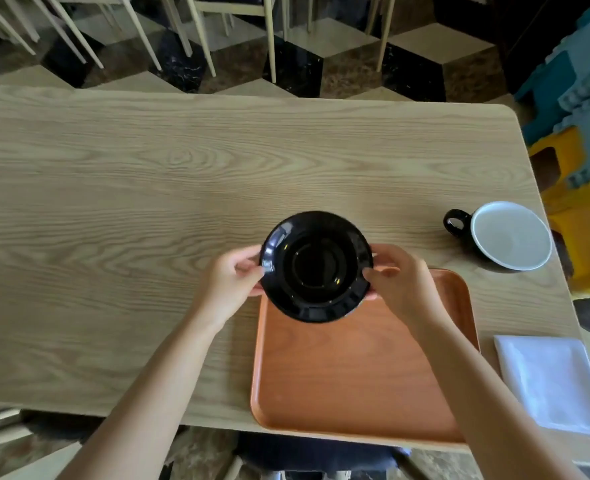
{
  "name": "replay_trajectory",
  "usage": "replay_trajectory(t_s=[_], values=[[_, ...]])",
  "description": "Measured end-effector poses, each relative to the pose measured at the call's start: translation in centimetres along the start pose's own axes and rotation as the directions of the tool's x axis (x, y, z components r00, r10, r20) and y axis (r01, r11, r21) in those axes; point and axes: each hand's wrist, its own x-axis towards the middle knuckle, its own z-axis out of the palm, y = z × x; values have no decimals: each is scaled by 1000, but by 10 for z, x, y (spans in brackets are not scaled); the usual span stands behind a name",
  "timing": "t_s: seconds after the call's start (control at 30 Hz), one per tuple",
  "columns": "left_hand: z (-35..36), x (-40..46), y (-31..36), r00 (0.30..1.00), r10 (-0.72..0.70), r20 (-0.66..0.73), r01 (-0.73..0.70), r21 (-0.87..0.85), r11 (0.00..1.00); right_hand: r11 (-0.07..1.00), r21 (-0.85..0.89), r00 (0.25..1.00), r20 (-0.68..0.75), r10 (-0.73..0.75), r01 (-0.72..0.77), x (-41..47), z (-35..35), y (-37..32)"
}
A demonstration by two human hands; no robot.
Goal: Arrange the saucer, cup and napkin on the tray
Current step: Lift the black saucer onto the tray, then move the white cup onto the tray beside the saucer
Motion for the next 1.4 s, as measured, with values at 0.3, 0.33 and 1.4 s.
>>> replay_trajectory(t_s=[0.3,0.33,1.4], values=[[4,-38,-40,997,12,-81,8,232,973,997,49,993,98,60,-65,-39,11,26],[5,-40,-40,996,34,-80,-13,248,969,996,49,992,106,64,-69,-39,13,28],[55,-53,-14,842,537,56,-429,673,603,833,-472,948,21,-318,290,-50,-36,32]])
